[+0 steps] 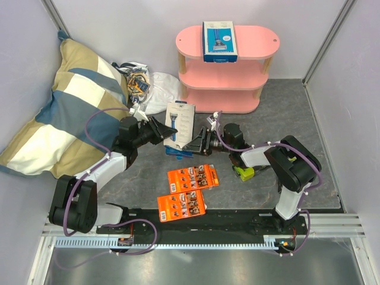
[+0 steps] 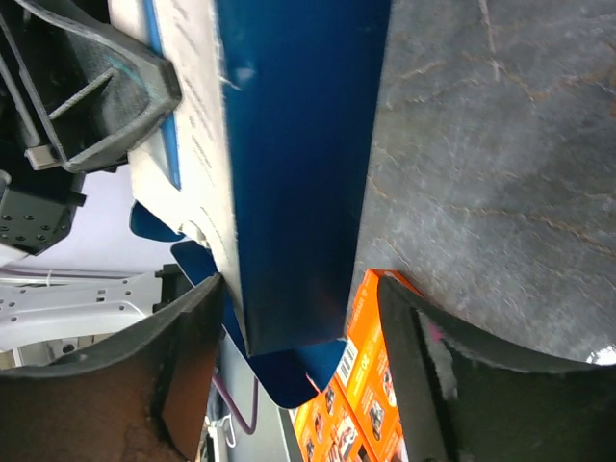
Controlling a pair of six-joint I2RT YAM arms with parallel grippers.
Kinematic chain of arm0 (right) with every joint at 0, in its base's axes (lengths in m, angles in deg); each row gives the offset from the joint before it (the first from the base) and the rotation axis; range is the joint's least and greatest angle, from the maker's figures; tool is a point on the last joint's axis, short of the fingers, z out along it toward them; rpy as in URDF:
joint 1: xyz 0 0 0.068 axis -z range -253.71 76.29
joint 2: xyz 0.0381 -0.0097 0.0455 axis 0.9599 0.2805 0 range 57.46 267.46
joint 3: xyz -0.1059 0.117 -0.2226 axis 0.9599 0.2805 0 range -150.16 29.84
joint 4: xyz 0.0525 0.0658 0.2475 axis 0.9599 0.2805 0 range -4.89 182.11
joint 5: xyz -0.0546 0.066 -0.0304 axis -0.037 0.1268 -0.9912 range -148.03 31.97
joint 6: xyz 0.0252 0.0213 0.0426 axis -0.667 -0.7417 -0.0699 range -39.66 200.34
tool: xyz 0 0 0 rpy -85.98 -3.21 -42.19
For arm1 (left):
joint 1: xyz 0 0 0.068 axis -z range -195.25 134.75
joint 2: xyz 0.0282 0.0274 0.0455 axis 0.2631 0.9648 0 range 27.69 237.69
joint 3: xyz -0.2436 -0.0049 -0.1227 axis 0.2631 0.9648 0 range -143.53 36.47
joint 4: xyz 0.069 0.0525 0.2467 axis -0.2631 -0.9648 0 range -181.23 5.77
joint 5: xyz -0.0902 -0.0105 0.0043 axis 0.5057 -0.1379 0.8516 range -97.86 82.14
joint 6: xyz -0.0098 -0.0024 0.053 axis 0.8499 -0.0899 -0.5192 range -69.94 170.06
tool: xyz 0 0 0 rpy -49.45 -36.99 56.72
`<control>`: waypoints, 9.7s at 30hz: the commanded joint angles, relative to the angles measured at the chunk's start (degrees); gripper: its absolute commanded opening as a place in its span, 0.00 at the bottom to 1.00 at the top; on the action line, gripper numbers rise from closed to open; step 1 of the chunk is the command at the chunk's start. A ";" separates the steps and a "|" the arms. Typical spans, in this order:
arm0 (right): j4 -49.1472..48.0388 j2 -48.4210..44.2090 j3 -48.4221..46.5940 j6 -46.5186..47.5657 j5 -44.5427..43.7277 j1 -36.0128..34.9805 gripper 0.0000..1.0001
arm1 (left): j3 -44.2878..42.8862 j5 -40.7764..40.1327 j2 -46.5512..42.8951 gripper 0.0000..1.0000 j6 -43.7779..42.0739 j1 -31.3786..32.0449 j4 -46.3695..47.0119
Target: Place and organize the shaving razors onto the shelf
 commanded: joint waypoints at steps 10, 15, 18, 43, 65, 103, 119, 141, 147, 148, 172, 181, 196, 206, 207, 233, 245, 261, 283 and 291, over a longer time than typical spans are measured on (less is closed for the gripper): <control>-23.63 -0.76 4.97 -8.10 0.04 -0.28 0.66 | 0.21 3.02 -1.33 0.02 2.78 0.07 5.96; -25.14 -0.67 4.97 -9.16 0.22 -0.19 0.61 | 0.39 3.02 -0.98 0.02 3.22 0.07 6.84; -25.49 -0.32 4.80 -9.33 0.66 -0.19 0.47 | 0.39 2.93 -0.89 0.02 3.31 0.07 6.93; 18.08 -21.31 -0.04 13.15 -1.72 -0.19 0.27 | -6.54 -10.60 -12.57 0.93 -14.88 -0.72 -12.30; 53.95 -32.67 -25.43 28.28 1.10 2.71 0.28 | -17.98 -13.59 -16.61 0.97 -16.64 -7.84 -16.80; 57.56 8.99 -87.58 5.17 23.86 45.16 0.27 | -34.15 2.14 6.40 0.99 -19.28 -7.84 -19.96; 57.83 11.72 -82.05 4.73 26.85 45.69 0.28 | -35.29 2.40 9.04 0.99 -19.45 -7.84 -21.99; 58.36 10.23 -77.30 5.61 30.54 45.69 0.33 | -44.34 3.02 13.52 0.99 -18.66 -6.44 -23.92; 58.36 10.31 -76.24 5.87 31.33 45.34 0.39 | -48.38 3.11 15.63 0.99 -18.05 -5.65 -24.01; 58.44 10.40 -76.33 5.96 31.42 45.25 0.40 | -49.00 3.11 15.90 0.99 -17.87 -5.47 -24.01; 58.27 7.24 -75.01 7.36 27.12 46.83 0.92 | -53.05 2.58 18.97 0.99 -17.52 -4.50 -24.36; 60.10 3.02 -72.99 8.67 23.25 50.17 0.93 | -52.61 1.53 18.89 0.99 -18.48 -4.50 -25.06; 66.88 15.75 -95.73 8.34 15.69 49.82 0.69 | -55.41 0.82 19.94 0.99 -19.45 -4.42 -26.38; 63.99 22.97 -99.44 7.10 12.70 46.13 0.67 | -60.26 2.14 20.47 0.99 -19.45 -4.24 -27.00; 63.20 23.41 -99.44 6.93 12.18 45.95 0.67 | -60.17 2.14 20.38 0.99 -19.63 -4.15 -27.08; 58.36 20.27 -93.56 6.48 4.46 45.68 0.71 | -57.18 -0.75 18.28 1.00 -20.94 -3.80 -27.96; 57.22 -5.92 -63.97 17.81 -2.33 47.63 0.77 | -41.21 -4.01 10.19 1.00 -23.14 -3.80 -27.79; 61.78 -28.71 -14.65 31.80 -13.12 23.32 0.80 | -17.82 -7.08 4.48 1.00 -18.58 5.58 -25.76; 45.53 -9.20 0.31 26.70 -20.08 -1.77 0.79 | 6.45 -25.90 -9.51 0.97 -0.47 20.89 -40.71; 41.22 -6.82 2.69 24.85 -16.92 -2.48 0.71 | 4.89 -20.80 0.33 0.95 -0.55 22.13 -25.88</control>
